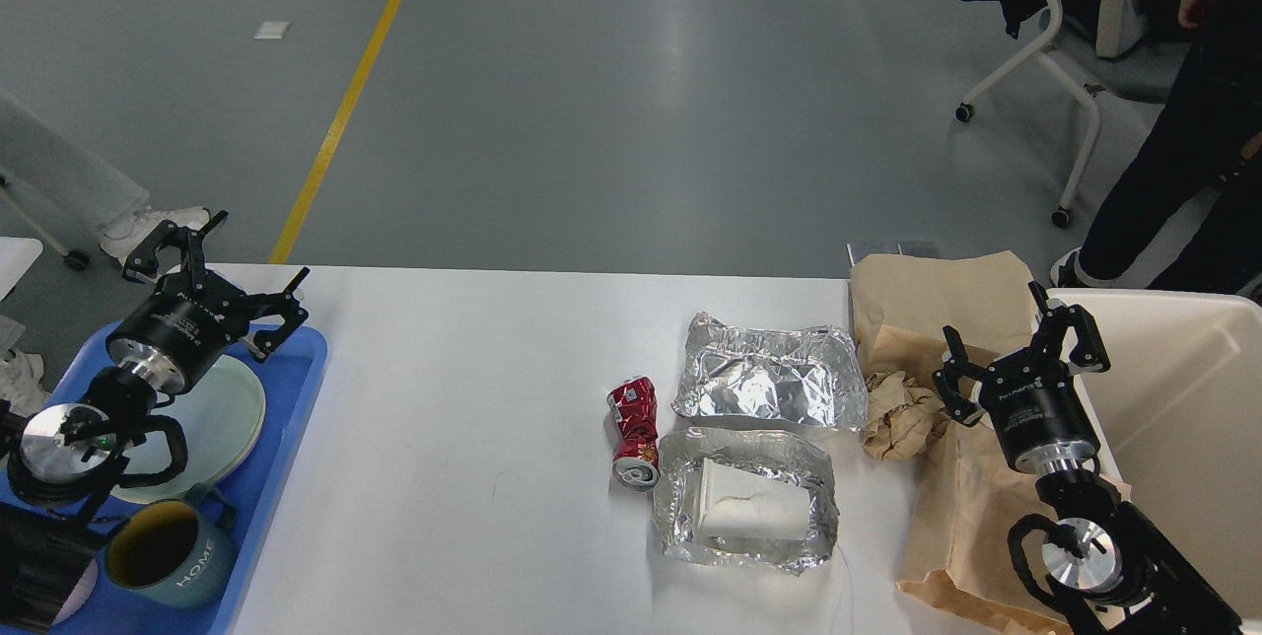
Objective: Tidy desktop
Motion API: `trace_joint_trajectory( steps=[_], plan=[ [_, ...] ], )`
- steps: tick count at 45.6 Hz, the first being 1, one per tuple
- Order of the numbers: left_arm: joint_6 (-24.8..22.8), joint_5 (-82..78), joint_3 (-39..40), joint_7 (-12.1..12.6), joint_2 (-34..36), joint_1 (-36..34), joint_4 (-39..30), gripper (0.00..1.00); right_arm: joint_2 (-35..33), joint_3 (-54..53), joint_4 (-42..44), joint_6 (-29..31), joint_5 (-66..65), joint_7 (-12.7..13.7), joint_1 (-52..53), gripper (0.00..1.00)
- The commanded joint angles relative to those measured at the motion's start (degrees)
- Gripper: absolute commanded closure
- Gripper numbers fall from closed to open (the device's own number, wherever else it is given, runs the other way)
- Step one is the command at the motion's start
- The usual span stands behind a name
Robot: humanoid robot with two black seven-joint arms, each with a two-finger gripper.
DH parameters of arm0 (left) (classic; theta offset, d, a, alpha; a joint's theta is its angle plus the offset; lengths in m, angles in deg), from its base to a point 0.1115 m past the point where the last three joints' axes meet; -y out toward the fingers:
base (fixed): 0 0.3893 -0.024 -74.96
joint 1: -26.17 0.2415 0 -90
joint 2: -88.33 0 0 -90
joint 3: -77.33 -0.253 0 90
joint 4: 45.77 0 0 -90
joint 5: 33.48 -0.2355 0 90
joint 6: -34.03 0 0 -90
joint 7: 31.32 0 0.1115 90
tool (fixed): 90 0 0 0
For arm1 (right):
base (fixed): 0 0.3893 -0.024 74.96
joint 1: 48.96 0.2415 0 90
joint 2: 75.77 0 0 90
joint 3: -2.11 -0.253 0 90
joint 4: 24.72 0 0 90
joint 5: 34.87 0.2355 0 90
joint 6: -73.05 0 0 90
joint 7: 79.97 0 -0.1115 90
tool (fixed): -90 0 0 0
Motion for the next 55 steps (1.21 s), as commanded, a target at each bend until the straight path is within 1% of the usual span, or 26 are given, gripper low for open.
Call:
trace_joint_trajectory(
  steps=[1, 3, 6, 9, 12, 15, 17, 20, 21, 22, 24, 26, 27, 28, 37, 44, 48, 51, 55],
  plan=[
    [-0.57, -13.51, 11.23, -1.74, -8.10, 6.32, -4.56, 0.04, 0.00, 0.00, -0.01, 0.00, 0.00, 0.00, 0.00, 0.00],
    [-0.75, -17.38, 14.57, -1.74, -11.17, 8.17, -5.79, 0.04, 0.00, 0.00, -0.01, 0.00, 0.00, 0.00, 0.00, 0.00],
    [-0.84, -20.56, 17.83, -2.00, -14.96, 8.88, -6.50, 0.04, 0.00, 0.00, -0.01, 0.00, 0.00, 0.00, 0.00, 0.00],
    [-0.84, -21.09, 19.68, -2.18, -16.81, 8.79, -6.50, 0.04, 0.00, 0.00, -0.01, 0.00, 0.00, 0.00, 0.00, 0.00],
    [-0.92, -21.01, 19.77, -2.70, -17.25, 8.88, -6.50, 0.04, 0.00, 0.00, -0.01, 0.00, 0.00, 0.00, 0.00, 0.00],
    [-0.84, -21.01, 19.16, -3.76, -17.25, 9.06, -6.50, 0.04, 0.00, 0.00, -0.01, 0.00, 0.00, 0.00, 0.00, 0.00],
    [-0.75, -21.01, 18.89, -3.67, -17.08, 9.41, -6.50, 0.04, 0.00, 0.00, -0.01, 0.00, 0.00, 0.00, 0.00, 0.00],
    [-1.10, -21.09, 19.16, -4.46, -17.08, 9.41, -6.41, 0.04, 0.00, 0.00, -0.01, 0.00, 0.00, 0.00, 0.00, 0.00],
    [-1.27, -21.27, 18.98, -5.25, -17.08, 9.41, -6.41, 0.04, 0.00, 0.00, -0.01, 0.00, 0.00, 0.00, 0.00, 0.00],
    [-1.45, -21.62, 18.89, -6.56, -17.08, 9.41, -6.41, 0.04, 0.00, 0.00, -0.01, 0.00, 0.00, 0.00, 0.00, 0.00],
    [-1.98, -22.06, 18.80, -10.16, -16.55, 9.41, -6.24, 0.04, 0.00, 0.00, -0.01, 0.00, 0.00, 0.00, 0.00, 0.00],
    [-2.42, -22.93, 18.37, -13.06, -16.37, 9.41, -5.88, 0.04, 0.00, 0.00, -0.01, 0.00, 0.00, 0.00, 0.00, 0.00],
    [-2.68, -23.29, 17.93, -14.03, -16.37, 9.41, -5.80, 0.04, 0.00, 0.00, -0.01, 0.00, 0.00, 0.00, 0.00, 0.00],
    [-2.94, -23.20, 17.58, -14.48, -16.37, 9.24, -5.80, 0.04, 0.00, 0.00, -0.01, 0.00, 0.00, 0.00, 0.00, 0.00],
    [-2.60, -22.85, 17.05, -14.04, -16.55, 8.97, -5.71, 0.04, 0.00, 0.00, -0.01, 0.00, 0.00, 0.00, 0.00, 0.00],
    [-3.65, -22.94, 16.96, -14.31, -16.46, 9.06, -5.53, 0.04, 0.00, 0.00, -0.01, 0.00, 0.00, 0.00, 0.00, 0.00],
    [-4.09, -22.59, 17.66, -15.01, -17.43, 8.97, -5.62, 0.04, 0.00, 0.00, -0.01, 0.00, 0.00, 0.00, 0.00, 0.00],
    [-5.40, -20.57, 17.57, -15.01, -17.34, 8.36, -5.53, 0.04, 0.00, 0.00, -0.01, 0.00, 0.00, 0.00, 0.00, 0.00],
    [-5.93, -18.99, 16.96, -15.01, -16.81, 7.65, -5.44, 0.04, 0.00, 0.00, -0.01, 0.00, 0.00, 0.00, 0.00, 0.00]
  ],
)
